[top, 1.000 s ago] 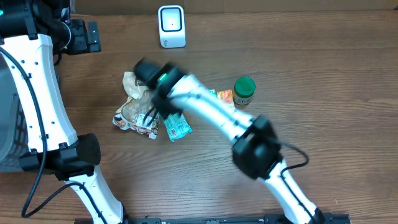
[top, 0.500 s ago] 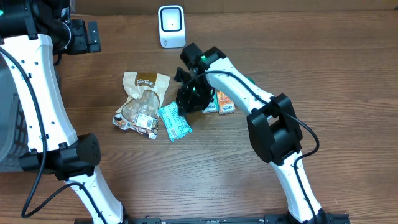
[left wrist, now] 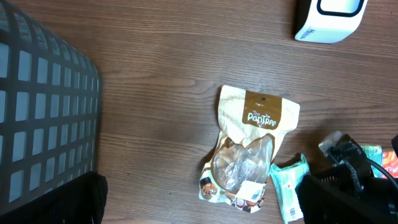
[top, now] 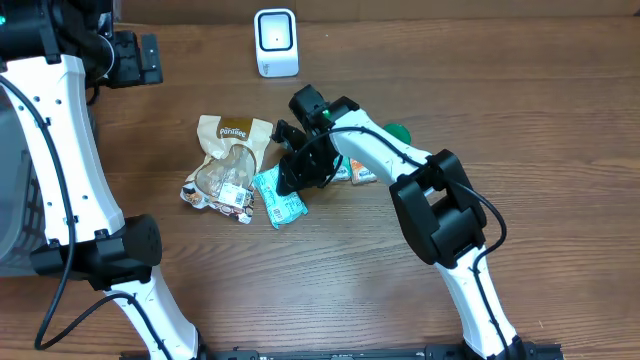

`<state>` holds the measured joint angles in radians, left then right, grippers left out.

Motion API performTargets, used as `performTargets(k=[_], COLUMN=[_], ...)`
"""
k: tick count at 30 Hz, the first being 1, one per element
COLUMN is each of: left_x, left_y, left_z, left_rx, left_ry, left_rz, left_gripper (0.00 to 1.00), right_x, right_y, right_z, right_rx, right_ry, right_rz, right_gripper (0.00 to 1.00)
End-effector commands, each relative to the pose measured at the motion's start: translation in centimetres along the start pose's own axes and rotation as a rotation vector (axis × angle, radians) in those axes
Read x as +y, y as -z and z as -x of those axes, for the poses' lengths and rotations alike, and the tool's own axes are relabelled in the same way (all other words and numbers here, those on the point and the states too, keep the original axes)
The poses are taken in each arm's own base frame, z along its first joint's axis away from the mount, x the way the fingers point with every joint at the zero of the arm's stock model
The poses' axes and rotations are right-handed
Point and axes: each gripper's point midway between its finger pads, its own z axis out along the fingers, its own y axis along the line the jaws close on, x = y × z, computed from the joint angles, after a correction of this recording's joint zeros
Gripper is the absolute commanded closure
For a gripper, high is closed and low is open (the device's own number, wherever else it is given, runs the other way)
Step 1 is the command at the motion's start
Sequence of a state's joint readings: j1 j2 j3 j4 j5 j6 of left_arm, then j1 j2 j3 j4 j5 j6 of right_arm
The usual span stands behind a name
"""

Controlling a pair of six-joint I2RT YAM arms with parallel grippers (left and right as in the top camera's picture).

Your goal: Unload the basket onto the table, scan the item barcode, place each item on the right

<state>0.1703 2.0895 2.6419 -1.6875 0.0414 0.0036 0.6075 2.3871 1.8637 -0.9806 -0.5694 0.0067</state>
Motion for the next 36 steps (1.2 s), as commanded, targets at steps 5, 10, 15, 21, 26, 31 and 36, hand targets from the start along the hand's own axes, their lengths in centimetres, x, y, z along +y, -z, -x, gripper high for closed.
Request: performTargets(k=[5,10,15,21,26,31,36], left_x=[-0.2,-0.2,-0.2,-0.2,-0.2,-0.2,-0.2], left_y=[-0.2,-0.2,-0.2,-0.2,-0.2,-0.2,-0.2], left_z=[-0.1,-0.1,-0.1,-0.1,-0.1,-0.1,-0.1], left_rx=[0.007,0.007,0.007,0.007,0.007,0.007,0.007], left_ry=[-0.012,-0.012,-0.012,-0.012,-0.012,-0.012,-0.012], left_rz=[-0.011,-0.011,-0.011,-0.011,-0.011,-0.011,-0.011], left_gripper=[0.0,0.0,0.01,0.0,0.01,0.0,0.0], right_x=[-0.1,0.4,2.6,6.8,10.9,13.5,14.5], right_y=[0.1,1.8,6.5,13.0,17.3,24.0,29.6], right_z=[-0.7,-0.5,1.4,3.5,4.1,3.4,1.6], right_rx=[0.01,0.021,-0.03,-0.12,-0.199,-0.347,-0.481], right_ry=[-0.003,-0.027,-0.014,-0.049,0.006,0.055,0.066], right_rz=[-0.005,0.001,0.008,0.043,0.135,0.105,0.006], right_gripper=[0.77,0.87,0.96,0.96,0.96,0.96,0.96])
